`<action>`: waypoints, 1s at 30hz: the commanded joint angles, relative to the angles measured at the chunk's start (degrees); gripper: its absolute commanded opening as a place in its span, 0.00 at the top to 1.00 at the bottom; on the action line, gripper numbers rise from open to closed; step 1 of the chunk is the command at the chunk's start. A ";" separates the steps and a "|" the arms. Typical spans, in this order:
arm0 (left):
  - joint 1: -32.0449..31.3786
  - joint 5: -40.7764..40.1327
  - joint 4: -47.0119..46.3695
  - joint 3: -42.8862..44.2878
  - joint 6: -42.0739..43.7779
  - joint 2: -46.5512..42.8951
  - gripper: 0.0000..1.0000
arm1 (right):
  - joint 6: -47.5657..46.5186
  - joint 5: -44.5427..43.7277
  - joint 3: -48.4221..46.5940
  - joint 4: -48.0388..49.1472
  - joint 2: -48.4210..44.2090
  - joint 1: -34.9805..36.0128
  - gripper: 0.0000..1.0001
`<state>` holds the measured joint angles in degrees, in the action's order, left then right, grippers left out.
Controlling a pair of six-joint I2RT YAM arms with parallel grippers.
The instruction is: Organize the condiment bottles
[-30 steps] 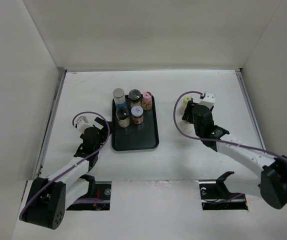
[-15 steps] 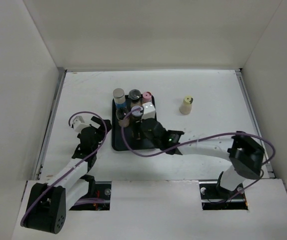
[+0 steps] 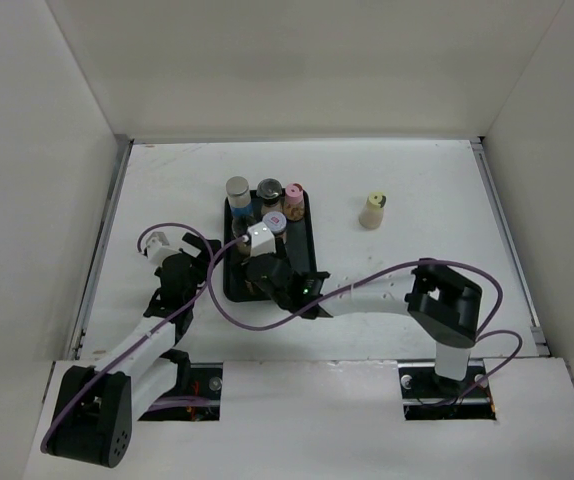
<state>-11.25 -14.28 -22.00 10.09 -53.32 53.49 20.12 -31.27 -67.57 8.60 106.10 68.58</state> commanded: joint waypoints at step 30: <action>-0.66 -0.83 -2.61 0.72 0.23 1.52 0.00 | -2.27 0.59 9.31 2.12 -12.16 -44.62 0.11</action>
<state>-11.44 -14.48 -22.06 10.09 -53.32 54.54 19.25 -30.46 -54.30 9.76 92.86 24.71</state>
